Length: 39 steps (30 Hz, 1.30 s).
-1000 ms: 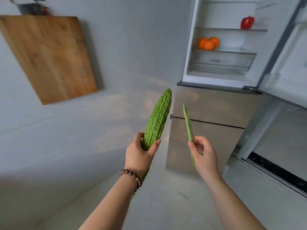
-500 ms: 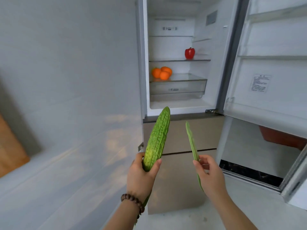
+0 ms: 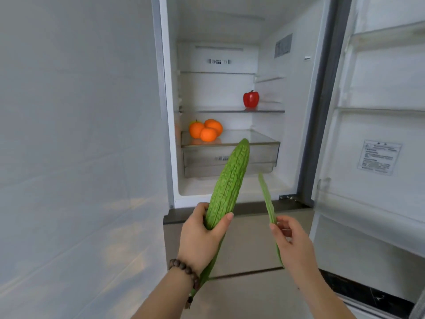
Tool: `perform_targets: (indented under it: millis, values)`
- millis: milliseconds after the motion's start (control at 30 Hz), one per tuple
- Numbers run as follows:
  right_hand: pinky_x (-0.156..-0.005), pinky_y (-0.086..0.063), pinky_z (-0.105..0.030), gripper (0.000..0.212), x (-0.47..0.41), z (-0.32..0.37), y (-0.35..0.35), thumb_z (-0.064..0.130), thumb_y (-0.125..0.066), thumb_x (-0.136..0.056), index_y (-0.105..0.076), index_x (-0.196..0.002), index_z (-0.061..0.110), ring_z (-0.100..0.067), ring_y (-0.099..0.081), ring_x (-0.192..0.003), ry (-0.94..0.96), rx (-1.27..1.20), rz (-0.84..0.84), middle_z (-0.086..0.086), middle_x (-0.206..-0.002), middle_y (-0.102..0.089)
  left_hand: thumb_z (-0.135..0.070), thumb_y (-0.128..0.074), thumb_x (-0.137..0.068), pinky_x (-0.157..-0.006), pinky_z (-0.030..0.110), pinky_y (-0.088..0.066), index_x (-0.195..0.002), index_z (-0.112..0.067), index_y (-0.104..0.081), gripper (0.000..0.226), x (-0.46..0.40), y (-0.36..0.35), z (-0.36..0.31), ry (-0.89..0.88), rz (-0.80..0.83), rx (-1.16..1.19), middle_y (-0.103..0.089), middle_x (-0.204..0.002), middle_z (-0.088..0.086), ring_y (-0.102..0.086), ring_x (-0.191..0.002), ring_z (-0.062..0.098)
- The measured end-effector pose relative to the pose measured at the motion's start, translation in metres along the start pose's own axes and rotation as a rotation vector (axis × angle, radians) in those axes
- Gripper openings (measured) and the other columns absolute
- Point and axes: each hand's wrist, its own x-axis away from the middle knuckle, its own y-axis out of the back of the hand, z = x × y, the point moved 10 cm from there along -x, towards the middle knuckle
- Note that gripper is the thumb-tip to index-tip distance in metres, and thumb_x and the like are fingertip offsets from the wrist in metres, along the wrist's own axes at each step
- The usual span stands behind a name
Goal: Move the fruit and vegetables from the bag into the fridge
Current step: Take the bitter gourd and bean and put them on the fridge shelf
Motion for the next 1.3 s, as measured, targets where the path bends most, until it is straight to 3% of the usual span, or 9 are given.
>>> perform_targets:
  millis: [100, 300, 400, 667, 767, 867, 1000, 1100, 1300]
  values:
    - [-0.062, -0.041, -0.005, 0.015, -0.061, -0.004, 0.001, 0.018, -0.061, -0.087, -0.054, -0.085, 0.031, -0.008, -0.058, -0.077, 0.039, -0.03, 0.004, 0.007, -0.082, -0.063, -0.047, -0.068, -0.077, -0.052, 0.011, -0.04, -0.09, -0.026, -0.057, 0.027, -0.061, -0.018, -0.023, -0.058, -0.035, -0.042, -0.063, -0.069, -0.008, -0.057, -0.064, -0.002]
    - [-0.061, -0.039, -0.014, 0.012, -0.159, -0.003, 0.012, 0.02, -0.06, -0.087, -0.054, -0.096, 0.024, -0.005, -0.056, -0.078, 0.068, -0.04, -0.042, 0.008, -0.085, -0.061, -0.05, -0.067, -0.077, -0.061, 0.024, -0.045, -0.091, -0.021, -0.061, 0.033, -0.175, -0.021, -0.078, -0.194, -0.114, -0.186, -0.065, -0.074, -0.005, -0.06, -0.069, 0.008]
    - [-0.061, -0.038, -0.015, 0.011, -0.195, 0.006, 0.01, 0.021, -0.06, -0.088, -0.054, -0.096, 0.025, -0.004, -0.056, -0.081, 0.106, -0.044, -0.04, 0.011, -0.087, -0.06, -0.052, -0.063, -0.08, -0.061, 0.023, -0.037, -0.09, -0.018, -0.061, 0.036, -0.234, -0.015, -0.104, -0.227, -0.136, -0.248, -0.063, -0.073, -0.005, -0.058, -0.068, 0.01]
    - [-0.061, -0.039, -0.014, 0.014, -0.274, 0.032, -0.021, 0.02, -0.06, -0.086, -0.056, -0.098, 0.026, 0.0, -0.056, -0.084, 0.205, -0.062, -0.025, 0.012, -0.09, -0.062, -0.038, -0.061, -0.079, -0.069, 0.035, -0.053, -0.091, -0.002, -0.066, 0.037, -0.385, 0.006, -0.109, -0.001, -0.07, -0.141, -0.065, -0.078, 0.008, -0.062, -0.071, 0.023]
    - [-0.062, -0.046, -0.017, 0.014, -0.299, 0.045, -0.032, 0.018, -0.063, -0.085, -0.058, -0.092, 0.028, -0.002, -0.06, -0.082, 0.252, -0.111, -0.071, 0.008, -0.089, -0.064, -0.039, -0.069, -0.07, -0.082, 0.042, -0.057, -0.103, -0.005, -0.063, 0.048, -0.427, 0.012, -0.095, 0.03, -0.02, -0.147, -0.069, -0.099, 0.01, -0.067, -0.084, 0.024]
    - [-0.062, -0.044, -0.018, 0.021, -0.318, 0.065, -0.041, 0.016, -0.063, -0.084, -0.055, -0.085, 0.035, 0.007, -0.057, -0.08, 0.306, -0.143, -0.099, 0.011, -0.086, -0.064, -0.043, -0.076, -0.071, -0.089, 0.036, -0.051, -0.129, -0.014, -0.044, 0.073, -0.455, 0.02, -0.089, -0.016, -0.104, -0.26, -0.059, -0.113, 0.005, -0.061, -0.099, 0.023]
    - [-0.064, -0.045, -0.025, 0.017, -0.339, 0.084, -0.05, 0.019, -0.064, -0.084, -0.058, -0.087, 0.035, 0.006, -0.057, -0.081, 0.359, -0.141, -0.128, 0.011, -0.085, -0.066, -0.038, -0.077, -0.071, -0.074, 0.025, -0.041, -0.113, -0.017, -0.05, 0.054, -0.475, 0.018, -0.087, -0.138, -0.209, -0.435, -0.061, -0.108, 0.007, -0.054, -0.09, 0.019]
    - [-0.063, -0.046, -0.022, 0.015, -0.352, 0.092, -0.058, 0.021, -0.063, -0.084, -0.06, -0.088, 0.035, 0.003, -0.058, -0.082, 0.388, -0.149, -0.106, 0.012, -0.082, -0.067, -0.036, -0.077, -0.073, -0.079, 0.025, -0.04, -0.112, -0.014, -0.057, 0.05, -0.482, 0.019, -0.08, -0.14, -0.243, -0.453, -0.061, -0.114, 0.008, -0.056, -0.103, 0.022]
    - [-0.061, -0.043, -0.007, 0.013, -0.368, 0.11, -0.073, 0.017, -0.064, -0.084, -0.062, -0.09, 0.029, 0.003, -0.058, -0.083, 0.446, -0.185, -0.057, 0.011, -0.084, -0.067, -0.047, -0.07, -0.077, -0.081, 0.026, -0.047, -0.118, -0.009, -0.063, 0.056, -0.494, 0.0, -0.074, -0.055, -0.067, -0.725, -0.065, -0.115, 0.008, -0.06, -0.104, 0.022]
